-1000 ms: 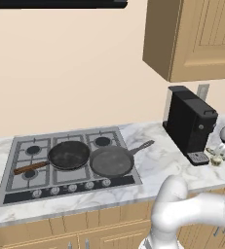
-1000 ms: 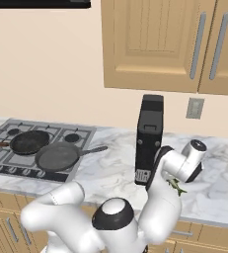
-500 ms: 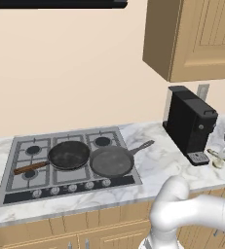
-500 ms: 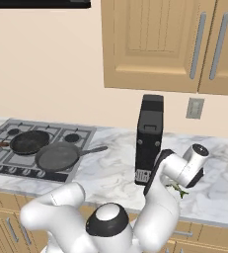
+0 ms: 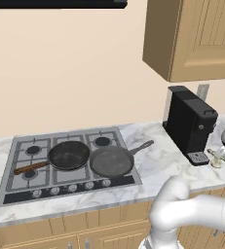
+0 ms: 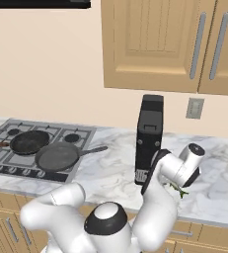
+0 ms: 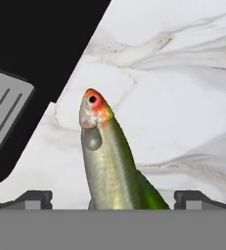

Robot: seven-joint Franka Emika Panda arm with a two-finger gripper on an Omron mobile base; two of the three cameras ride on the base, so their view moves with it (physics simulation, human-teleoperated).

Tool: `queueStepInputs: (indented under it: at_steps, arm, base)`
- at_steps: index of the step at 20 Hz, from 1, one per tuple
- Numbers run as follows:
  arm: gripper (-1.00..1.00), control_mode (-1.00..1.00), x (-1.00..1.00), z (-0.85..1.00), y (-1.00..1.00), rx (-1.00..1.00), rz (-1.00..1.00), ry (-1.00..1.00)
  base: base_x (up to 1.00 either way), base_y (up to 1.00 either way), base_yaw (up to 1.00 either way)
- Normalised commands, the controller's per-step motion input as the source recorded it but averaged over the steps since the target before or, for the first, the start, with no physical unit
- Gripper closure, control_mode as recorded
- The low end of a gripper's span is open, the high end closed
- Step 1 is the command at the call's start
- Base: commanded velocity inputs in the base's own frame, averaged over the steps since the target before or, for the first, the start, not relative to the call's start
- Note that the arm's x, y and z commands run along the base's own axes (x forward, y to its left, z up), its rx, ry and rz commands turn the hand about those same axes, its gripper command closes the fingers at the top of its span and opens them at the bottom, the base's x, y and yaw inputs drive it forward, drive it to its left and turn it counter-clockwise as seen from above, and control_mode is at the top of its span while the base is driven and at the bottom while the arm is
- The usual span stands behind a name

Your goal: Place both pans onto different burners. Then place the garlic and the fish on different pans.

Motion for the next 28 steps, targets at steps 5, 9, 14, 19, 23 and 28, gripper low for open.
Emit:
queueStepInputs:
  at_steps: [5, 9, 14, 19, 23, 28]
  arm:
    - [-1.0, -1.0, 0.25, -0.41, 0.0, 0.0, 0.0, 0.0]
    - [-1.0, -1.0, 0.0, -0.6, 0.0, 0.0, 0.0, 0.02]
    - [-1.0, -1.0, -0.15, -0.75, 0.01, 0.0, 0.0, 0.02]
    - [1.0, -1.0, -0.3, -0.87, 0.1, 0.0, 0.0, 0.03]
    - [1.0, -1.0, -0.17, -0.43, 0.11, 0.0, 0.0, 0.0]
    - [1.0, -1.0, 0.0, -0.01, 0.0, 0.0, 0.0, 0.0]
  base:
    - [0.0, 0.0, 0.0]
    - [0.0, 0.0, 0.0]
    - [0.0, 0.0, 0.0]
    - [0.0, 0.0, 0.0]
    - [0.0, 0.0, 0.0]
    - [0.0, 0.0, 0.0]
